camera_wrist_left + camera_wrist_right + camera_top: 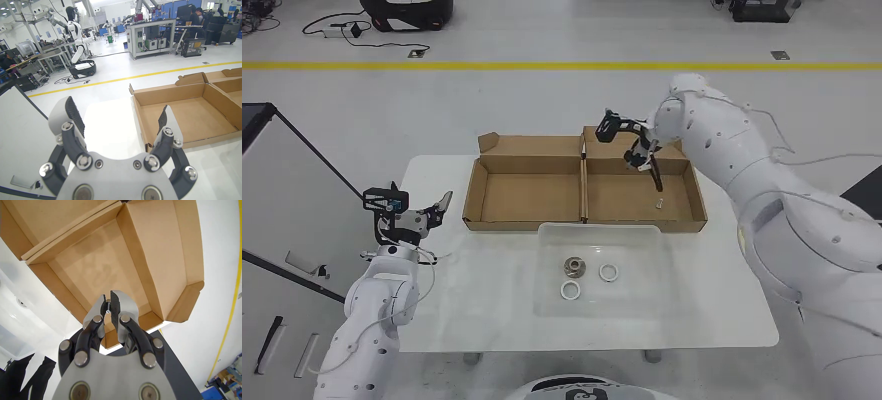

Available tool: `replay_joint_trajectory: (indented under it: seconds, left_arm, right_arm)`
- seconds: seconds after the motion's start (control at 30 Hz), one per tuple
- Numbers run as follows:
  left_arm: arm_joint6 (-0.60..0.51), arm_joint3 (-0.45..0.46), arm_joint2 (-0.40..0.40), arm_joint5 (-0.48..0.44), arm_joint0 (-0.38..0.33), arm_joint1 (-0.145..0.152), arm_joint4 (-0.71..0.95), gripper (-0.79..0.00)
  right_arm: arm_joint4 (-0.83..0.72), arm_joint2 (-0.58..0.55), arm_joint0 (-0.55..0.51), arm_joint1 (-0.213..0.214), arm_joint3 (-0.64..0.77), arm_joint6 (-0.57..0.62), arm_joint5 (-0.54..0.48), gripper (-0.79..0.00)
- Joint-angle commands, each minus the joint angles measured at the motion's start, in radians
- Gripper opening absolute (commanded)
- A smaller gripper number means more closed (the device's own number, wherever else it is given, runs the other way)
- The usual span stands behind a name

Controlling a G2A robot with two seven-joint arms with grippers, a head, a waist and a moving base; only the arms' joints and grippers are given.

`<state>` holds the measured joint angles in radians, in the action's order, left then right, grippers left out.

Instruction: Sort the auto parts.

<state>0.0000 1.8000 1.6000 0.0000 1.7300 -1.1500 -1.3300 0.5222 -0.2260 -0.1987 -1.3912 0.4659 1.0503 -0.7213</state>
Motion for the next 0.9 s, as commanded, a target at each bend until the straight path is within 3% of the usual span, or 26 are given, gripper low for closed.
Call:
replay_joint_trajectory:
  seconds: [0.0, 0.4, 0.87]
  left_arm:
    - [0.0, 0.0, 0.0, 0.0, 0.0, 0.0, 0.0, 0.0]
    - [0.0, 0.0, 0.0, 0.0, 0.0, 0.0, 0.0, 0.0]
    - [0.0, 0.0, 0.0, 0.0, 0.0, 0.0, 0.0, 0.0]
  right_arm:
    - [0.006, 0.003, -0.008, -0.015, -0.034, -0.018, -0.006, -0.785]
    - [0.071, 0.021, -0.066, -0.082, -0.172, -0.127, -0.002, -0.785]
    - [0.126, 0.022, -0.138, -0.116, -0.253, -0.212, 0.048, -0.785]
